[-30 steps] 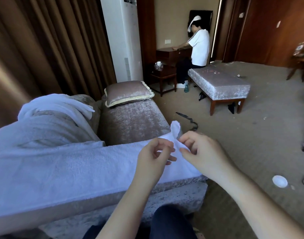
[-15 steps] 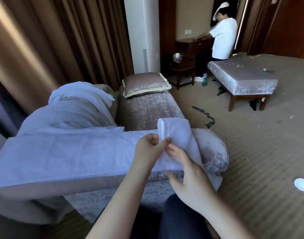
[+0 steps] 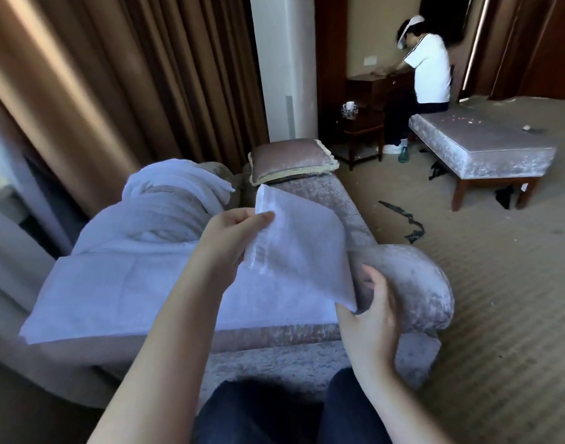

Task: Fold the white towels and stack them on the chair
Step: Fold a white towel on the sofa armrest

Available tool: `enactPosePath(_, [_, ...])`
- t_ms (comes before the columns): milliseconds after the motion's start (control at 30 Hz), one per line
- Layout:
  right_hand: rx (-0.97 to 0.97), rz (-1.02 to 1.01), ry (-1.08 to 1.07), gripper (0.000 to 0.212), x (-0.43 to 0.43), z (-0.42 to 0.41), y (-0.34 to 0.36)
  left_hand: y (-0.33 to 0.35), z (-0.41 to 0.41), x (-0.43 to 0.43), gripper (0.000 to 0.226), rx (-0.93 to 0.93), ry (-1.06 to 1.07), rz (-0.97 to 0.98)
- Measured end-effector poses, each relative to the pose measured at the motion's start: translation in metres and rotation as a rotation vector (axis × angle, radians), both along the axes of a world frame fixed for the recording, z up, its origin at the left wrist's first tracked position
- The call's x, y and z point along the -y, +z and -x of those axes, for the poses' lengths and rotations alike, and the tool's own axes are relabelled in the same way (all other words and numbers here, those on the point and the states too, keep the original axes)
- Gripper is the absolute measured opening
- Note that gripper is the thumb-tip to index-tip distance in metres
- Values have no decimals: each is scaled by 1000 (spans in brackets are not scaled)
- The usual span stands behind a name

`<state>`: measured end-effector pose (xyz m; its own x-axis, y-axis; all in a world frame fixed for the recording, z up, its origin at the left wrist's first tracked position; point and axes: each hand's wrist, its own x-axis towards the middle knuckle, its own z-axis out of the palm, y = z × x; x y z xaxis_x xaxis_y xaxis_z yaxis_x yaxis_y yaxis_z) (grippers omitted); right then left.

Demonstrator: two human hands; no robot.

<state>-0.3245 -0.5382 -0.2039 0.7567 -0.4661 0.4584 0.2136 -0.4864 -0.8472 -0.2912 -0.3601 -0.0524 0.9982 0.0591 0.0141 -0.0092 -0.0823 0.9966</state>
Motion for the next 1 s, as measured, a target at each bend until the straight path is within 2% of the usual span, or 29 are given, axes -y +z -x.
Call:
enactPosePath(100, [56, 130, 81, 58, -14, -7, 1, 5, -1, -32, 19, 18, 82, -42])
enactPosePath(267, [127, 527, 165, 73, -7, -18, -8, -18, 5, -68, 23, -43, 162, -129])
enactPosePath(500, [64, 595, 367, 76, -8, -21, -15, -74, 3, -86, 4, -75, 381, -317])
enactPosePath(533, [43, 617, 366, 77, -6, -21, -15, -73, 2, -84, 7, -62, 396, -364])
enactPosePath(600, [-14, 685, 371, 78, -4, -21, -15, -71, 1, -80, 30, -23, 411, -509])
enactPosePath(667, [-70, 786, 386, 73, -5, -18, -12, -73, 2, -77, 43, 82, 453, -757])
enactPosePath(733, [-140, 879, 425, 70, -5, -13, -9, -73, 5, -67, 48, 309, 478, -1054])
enactPosePath(833, [-151, 881, 444, 69, -3, -12, 2, -75, 3, -36, 35, 697, 368, -1177])
enactPosePath(900, [-74, 829, 396, 67, -7, -20, 15, -80, -5, -18, 41, 700, 239, -1257])
enactPosePath(1000, [-48, 848, 378, 66, -20, -47, 32, -97, -17, -17, 53, 469, 156, -1374])
